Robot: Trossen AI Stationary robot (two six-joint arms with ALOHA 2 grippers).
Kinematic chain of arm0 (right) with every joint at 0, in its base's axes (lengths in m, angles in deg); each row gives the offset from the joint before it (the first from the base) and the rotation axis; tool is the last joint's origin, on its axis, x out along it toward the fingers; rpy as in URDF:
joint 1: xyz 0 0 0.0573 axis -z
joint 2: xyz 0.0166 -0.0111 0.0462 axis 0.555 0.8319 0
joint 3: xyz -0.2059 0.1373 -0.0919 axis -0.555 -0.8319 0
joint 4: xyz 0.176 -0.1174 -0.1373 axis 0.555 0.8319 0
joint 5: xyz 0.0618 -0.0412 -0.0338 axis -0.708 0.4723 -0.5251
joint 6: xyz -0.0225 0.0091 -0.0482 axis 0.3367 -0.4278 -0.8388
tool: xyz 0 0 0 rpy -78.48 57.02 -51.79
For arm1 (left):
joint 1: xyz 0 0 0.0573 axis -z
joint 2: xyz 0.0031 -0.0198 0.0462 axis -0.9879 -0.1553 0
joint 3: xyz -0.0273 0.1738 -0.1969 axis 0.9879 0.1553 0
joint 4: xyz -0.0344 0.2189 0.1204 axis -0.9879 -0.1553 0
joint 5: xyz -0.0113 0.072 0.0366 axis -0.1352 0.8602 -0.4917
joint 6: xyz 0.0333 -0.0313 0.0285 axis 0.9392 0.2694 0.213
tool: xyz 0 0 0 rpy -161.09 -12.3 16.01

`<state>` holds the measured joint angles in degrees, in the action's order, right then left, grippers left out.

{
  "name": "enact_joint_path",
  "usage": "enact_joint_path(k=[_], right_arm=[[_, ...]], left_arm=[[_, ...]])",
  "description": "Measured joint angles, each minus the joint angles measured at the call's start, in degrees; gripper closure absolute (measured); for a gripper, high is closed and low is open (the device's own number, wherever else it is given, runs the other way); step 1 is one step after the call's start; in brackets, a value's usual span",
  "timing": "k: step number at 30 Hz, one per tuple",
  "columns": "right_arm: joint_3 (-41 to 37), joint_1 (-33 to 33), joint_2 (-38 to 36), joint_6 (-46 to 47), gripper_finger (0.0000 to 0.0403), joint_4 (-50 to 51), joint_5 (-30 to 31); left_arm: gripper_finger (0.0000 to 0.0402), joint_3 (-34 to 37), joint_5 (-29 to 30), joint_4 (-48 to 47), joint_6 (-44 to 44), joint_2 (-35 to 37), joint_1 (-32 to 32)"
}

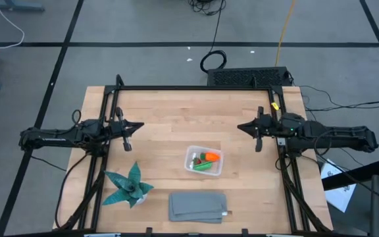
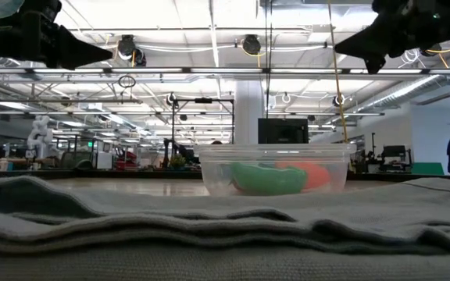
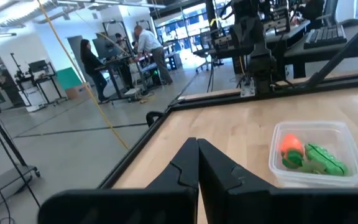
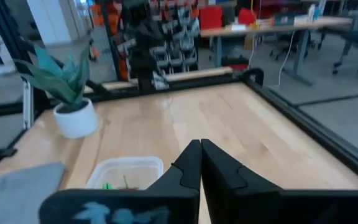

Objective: Pick and placing Produce into tupperware
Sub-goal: Adjust the transparent bin

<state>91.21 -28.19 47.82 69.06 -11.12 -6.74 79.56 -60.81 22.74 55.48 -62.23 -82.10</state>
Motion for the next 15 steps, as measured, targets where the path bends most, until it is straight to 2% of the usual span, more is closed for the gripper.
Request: enact_joint_path(k=[7,11,15], right_arm=[[-4.34,0.15,-7.29,0.28,0.0403,-1.76,0.18],[-6.54,0.13,-7.85,-0.74,0.0403,-4.12,4.35],[-9.72,0.09,-7.85,-2.38,0.0403,-7.96,4.3]], left_arm=[[0.0401,0.0,-2.03,-0.7,0.09,0.27,0.01],[0.0401,0.0,-3.11,0.49,-0.47,0.27,0.04],[0.0401,0.0,-3.08,0.58,-0.95,0.27,0.03]])
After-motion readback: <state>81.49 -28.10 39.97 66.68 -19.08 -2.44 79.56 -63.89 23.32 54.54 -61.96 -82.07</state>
